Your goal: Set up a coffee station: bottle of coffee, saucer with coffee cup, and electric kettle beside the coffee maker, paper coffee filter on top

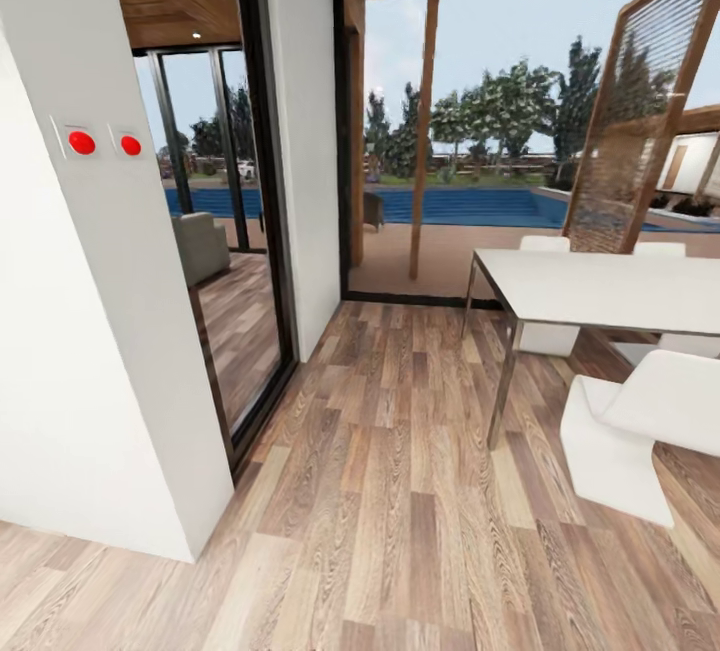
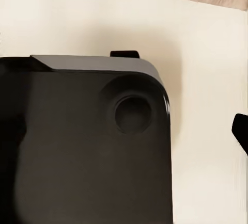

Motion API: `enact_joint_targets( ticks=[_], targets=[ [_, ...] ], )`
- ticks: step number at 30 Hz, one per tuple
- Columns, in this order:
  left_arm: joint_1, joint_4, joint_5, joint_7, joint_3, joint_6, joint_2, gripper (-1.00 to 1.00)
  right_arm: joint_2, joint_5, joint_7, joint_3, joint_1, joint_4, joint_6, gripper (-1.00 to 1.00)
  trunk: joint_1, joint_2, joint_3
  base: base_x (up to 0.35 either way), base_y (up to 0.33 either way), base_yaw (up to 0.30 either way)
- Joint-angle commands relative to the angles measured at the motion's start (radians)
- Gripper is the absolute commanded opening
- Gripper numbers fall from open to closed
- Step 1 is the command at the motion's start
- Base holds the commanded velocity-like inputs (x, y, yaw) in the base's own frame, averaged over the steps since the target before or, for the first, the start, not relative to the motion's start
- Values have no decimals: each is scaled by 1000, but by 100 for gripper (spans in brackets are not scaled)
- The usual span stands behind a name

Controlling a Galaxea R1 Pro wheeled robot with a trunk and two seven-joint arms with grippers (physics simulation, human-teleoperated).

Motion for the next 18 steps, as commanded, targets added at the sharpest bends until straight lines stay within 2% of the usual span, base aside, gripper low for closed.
enact_joint_targets(
  ticks=[1,13,18],
  targets=[
    [0,-1,1,-2,1,-2,0,100,0,2,-4,0,1,-2,-1,100,0,0,-1,0,0,143],
    [-4,-1,0,-2,0,-2,4,100,-4,2,-4,0,1,-4,-2,100,0,0,-2,0,0,23],
    [-6,-1,2,-1,1,-2,15,100,-5,2,-4,0,1,-5,-2,100,0,0,-3,0,0,45]
  ],
)
